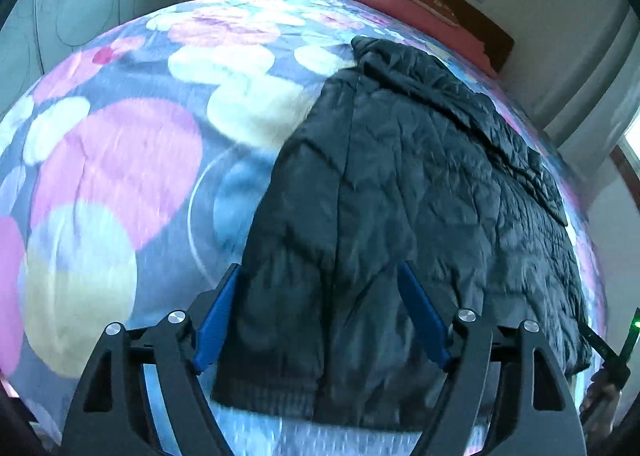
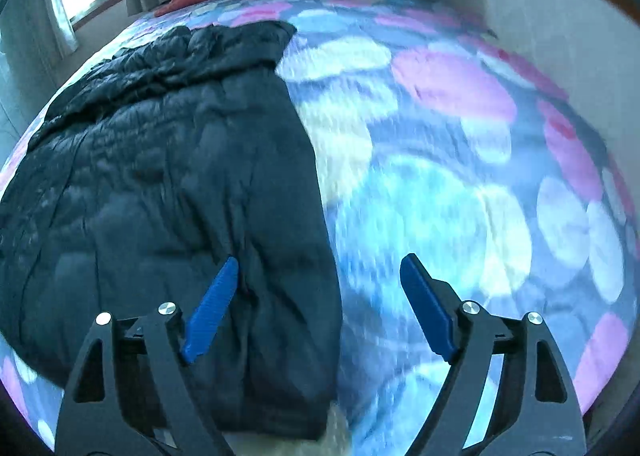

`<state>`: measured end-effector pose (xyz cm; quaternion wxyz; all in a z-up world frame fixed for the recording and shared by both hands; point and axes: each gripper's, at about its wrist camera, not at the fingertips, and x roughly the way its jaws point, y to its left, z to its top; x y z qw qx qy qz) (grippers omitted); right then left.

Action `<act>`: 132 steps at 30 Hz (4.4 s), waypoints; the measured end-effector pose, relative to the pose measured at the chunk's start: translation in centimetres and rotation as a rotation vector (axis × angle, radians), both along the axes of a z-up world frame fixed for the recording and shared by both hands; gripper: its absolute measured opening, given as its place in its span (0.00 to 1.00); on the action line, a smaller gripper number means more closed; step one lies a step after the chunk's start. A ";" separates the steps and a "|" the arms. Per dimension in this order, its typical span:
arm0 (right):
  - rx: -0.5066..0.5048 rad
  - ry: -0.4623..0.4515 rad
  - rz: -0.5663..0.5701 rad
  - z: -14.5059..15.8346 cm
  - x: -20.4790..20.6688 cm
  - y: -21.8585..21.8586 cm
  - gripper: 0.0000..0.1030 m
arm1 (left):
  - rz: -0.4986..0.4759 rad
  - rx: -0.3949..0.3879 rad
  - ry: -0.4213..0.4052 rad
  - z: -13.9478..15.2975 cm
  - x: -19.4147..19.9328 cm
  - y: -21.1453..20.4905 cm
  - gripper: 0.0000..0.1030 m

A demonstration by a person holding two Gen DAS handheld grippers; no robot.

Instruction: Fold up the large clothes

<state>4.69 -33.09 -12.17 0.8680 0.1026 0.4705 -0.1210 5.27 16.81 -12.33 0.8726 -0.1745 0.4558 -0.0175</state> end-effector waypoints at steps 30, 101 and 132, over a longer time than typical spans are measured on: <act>0.339 -0.107 0.016 1.0 -3.6 0.5 0.17 | 0.060 -0.183 -0.146 2.2 -5.4 1.1 0.13; 0.218 -0.295 0.074 8.8 34.1 0.5 0.66 | -0.070 -0.129 -0.284 9.9 32.6 -5.1 0.73; -0.059 -0.177 0.101 4.3 41.1 3.3 0.67 | -0.136 0.239 -0.209 3.9 37.1 -11.2 0.75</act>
